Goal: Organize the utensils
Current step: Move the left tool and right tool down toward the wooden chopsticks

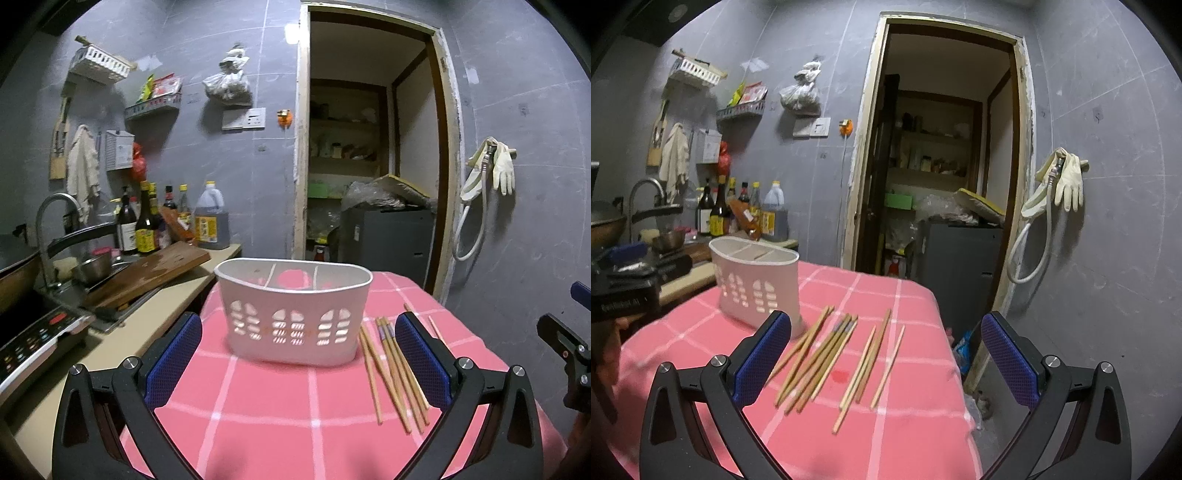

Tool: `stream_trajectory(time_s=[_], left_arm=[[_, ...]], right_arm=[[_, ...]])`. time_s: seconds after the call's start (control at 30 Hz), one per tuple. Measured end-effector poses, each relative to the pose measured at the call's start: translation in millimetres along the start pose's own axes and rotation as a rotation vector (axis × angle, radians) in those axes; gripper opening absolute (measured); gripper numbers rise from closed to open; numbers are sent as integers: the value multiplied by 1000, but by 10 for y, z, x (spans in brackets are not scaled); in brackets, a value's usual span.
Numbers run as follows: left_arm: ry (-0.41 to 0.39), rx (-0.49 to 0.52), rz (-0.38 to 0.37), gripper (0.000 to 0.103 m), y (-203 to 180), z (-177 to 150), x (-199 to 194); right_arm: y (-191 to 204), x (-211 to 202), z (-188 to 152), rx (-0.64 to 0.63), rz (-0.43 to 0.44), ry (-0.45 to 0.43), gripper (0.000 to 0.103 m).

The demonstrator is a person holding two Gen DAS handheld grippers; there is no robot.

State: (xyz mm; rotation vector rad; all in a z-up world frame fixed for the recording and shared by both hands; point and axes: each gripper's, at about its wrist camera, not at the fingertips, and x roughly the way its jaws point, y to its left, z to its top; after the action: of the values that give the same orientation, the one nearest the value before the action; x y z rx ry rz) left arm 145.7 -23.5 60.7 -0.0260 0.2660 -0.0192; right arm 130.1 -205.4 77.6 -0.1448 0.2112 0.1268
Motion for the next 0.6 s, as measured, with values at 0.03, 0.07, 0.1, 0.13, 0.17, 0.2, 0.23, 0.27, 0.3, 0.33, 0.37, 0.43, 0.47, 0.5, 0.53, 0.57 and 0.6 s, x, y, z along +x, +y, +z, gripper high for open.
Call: stream_trajectory(time_s=[0.03, 0.07, 0.1, 0.13, 0.17, 0.2, 0.23, 0.27, 0.3, 0.33, 0.37, 0.43, 0.47, 0.5, 0.53, 0.57, 0.6], left_arm=[[-4, 3, -13, 102, -22, 11, 55], [-6, 6, -19, 102, -42, 17, 84], [-9, 11, -30, 102, -68, 26, 134], [-9, 17, -42, 102, -92, 34, 189], [-8, 21, -51, 102, -100, 40, 226], [-4, 26, -62, 102, -124, 41, 288], [0, 31, -71, 102, -146, 40, 337], [5, 36, -80, 102, -167, 34, 390], [16, 41, -91, 102, -192, 21, 453], [34, 45, -102, 102, -217, 5, 521], [53, 45, -116, 102, -242, -8, 584], [88, 39, -141, 102, -276, -41, 690], [104, 35, -153, 102, -289, -57, 736], [116, 32, -162, 102, -294, -66, 770], [129, 31, -168, 101, -299, -73, 805], [143, 32, -174, 98, -315, -89, 851], [161, 34, -184, 95, -323, -105, 901]], right_arm=[[-8, 43, 12, 6, -2, -4, 103], [-11, 74, 24, 9, -3, -6, 103], [-20, 122, 34, 12, -3, -5, 103], [-23, 163, 50, 16, -3, -4, 103], [-36, 213, 49, 17, -4, 2, 103], [-52, 271, 49, 17, -3, 8, 103], [-64, 318, 48, 18, -2, 13, 103], [-76, 380, 49, 19, 1, 22, 102], [-92, 446, 49, 20, 4, 34, 100], [-108, 505, 47, 21, 5, 48, 97], [-131, 579, 44, 23, 8, 65, 95], [-177, 707, 40, 33, 17, 98, 87], [-199, 777, 33, 38, 23, 118, 85], [-220, 852, 21, 44, 27, 143, 81], [-238, 907, -1, 50, 29, 164, 77], [-260, 995, -25, 57, 32, 198, 75], [-277, 1050, -44, 62, 37, 219, 72]])
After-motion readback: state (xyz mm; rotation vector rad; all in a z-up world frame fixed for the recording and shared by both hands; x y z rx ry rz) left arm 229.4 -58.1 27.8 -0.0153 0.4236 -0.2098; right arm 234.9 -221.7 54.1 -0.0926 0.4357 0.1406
